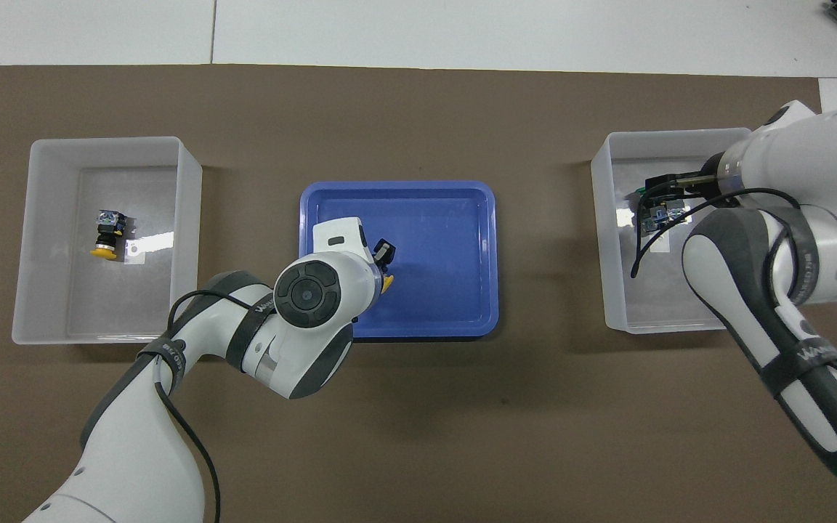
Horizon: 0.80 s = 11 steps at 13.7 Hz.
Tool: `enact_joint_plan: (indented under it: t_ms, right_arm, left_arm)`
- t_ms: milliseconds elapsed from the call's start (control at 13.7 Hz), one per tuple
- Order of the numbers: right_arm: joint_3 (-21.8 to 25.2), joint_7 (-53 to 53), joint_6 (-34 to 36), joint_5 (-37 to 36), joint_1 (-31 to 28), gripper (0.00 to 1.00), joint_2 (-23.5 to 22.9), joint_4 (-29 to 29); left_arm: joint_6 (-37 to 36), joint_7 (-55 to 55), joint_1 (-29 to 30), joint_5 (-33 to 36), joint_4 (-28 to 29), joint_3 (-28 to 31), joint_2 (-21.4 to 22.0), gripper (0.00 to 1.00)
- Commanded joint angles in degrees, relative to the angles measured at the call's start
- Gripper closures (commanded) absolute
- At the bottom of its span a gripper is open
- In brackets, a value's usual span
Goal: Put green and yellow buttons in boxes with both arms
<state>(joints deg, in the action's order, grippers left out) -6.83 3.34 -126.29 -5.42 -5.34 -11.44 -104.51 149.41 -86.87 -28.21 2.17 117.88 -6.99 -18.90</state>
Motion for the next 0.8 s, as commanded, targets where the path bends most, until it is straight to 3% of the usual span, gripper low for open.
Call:
enact_joint_plan:
  t_ms: [0, 291, 510, 728]
  right_arm:
    - [-0.99, 2.02, 8.75, 2.59, -0.2, 0.0, 2.81, 4.91]
    - [-1.25, 4.12, 17.37, 2.96, 0.5, 0.0, 8.08, 6.25]
    - [-1.34, 5.1, 24.05, 2.96, 0.59, 0.0, 11.43, 5.89]
    - [-1.16, 5.1, 27.5, 4.18, 0.33, 0.0, 12.67, 5.89]
  left_arm:
    - [-10.5, 0.55, 0.78, 3.27, -6.94, 0.84, -0.43, 1.0]
    - [-22.02, 5.98, 6.57, 4.6, -14.68, 0.75, 0.79, 1.0]
    - [-33.36, 20.11, 13.15, 4.51, -22.85, 0.66, 0.8, 1.0]
    - [-37.7, 35.93, 19.84, 4.07, -26.47, 0.66, 0.8, 1.0]
